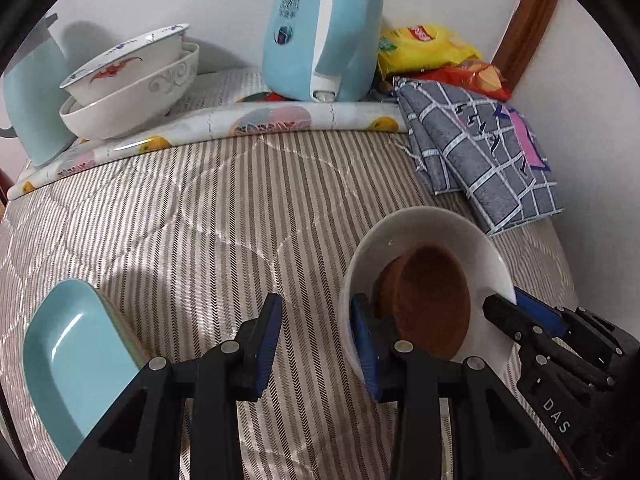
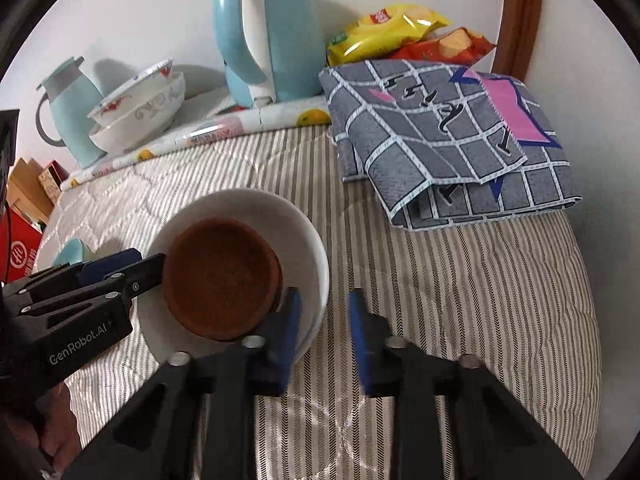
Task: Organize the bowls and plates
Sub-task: 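Grasp the white bowl rim with the left gripper, then lift the white bowl with the left gripper and carry it over the blue plate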
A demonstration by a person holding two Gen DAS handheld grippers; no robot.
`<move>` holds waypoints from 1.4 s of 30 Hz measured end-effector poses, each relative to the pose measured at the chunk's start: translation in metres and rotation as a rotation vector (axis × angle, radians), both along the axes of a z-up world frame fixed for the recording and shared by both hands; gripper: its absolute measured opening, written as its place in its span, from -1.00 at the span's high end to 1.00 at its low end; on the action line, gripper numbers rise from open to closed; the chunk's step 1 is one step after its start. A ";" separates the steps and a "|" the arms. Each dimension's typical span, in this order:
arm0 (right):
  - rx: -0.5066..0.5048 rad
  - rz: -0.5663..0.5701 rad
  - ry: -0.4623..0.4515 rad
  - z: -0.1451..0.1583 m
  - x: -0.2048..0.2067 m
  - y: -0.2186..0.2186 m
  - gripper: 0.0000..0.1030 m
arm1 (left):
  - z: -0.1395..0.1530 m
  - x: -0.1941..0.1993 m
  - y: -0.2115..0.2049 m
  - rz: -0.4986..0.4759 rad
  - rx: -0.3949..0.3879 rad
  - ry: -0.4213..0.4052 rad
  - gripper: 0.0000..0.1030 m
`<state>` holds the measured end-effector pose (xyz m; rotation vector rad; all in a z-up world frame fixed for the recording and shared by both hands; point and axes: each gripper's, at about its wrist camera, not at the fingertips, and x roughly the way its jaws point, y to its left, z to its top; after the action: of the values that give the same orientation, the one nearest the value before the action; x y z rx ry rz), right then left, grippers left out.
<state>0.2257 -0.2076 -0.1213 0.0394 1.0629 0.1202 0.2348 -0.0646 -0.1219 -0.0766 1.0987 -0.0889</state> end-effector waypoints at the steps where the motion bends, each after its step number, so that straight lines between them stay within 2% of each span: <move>1: 0.003 0.001 0.005 -0.002 0.001 0.000 0.61 | -0.002 0.001 -0.001 -0.002 0.001 0.005 0.33; 10: 0.016 -0.009 0.039 -0.014 0.010 0.001 0.59 | -0.012 0.006 -0.006 -0.011 0.020 0.031 0.31; 19: -0.011 -0.023 0.056 -0.021 0.015 0.004 0.41 | -0.016 0.011 -0.008 -0.014 0.022 0.040 0.29; 26: 0.019 -0.036 0.058 -0.024 0.018 0.000 0.32 | -0.018 0.013 -0.008 -0.011 0.029 0.035 0.29; 32: 0.015 -0.050 0.044 -0.024 0.015 -0.004 0.17 | -0.019 0.013 -0.005 -0.005 0.002 0.031 0.31; 37: 0.018 -0.057 0.032 -0.023 0.014 -0.003 0.20 | -0.019 0.013 -0.006 -0.016 -0.006 0.027 0.42; 41: 0.029 -0.062 0.031 -0.022 0.013 -0.002 0.30 | -0.019 0.012 -0.009 -0.040 -0.045 0.030 0.75; 42: 0.044 -0.061 0.035 -0.022 0.012 -0.002 0.36 | -0.019 0.011 -0.012 -0.044 -0.040 0.028 0.78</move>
<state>0.2381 -0.2099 -0.1436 0.1142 1.0934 0.0877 0.2461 -0.0763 -0.1404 -0.0898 1.1269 -0.1493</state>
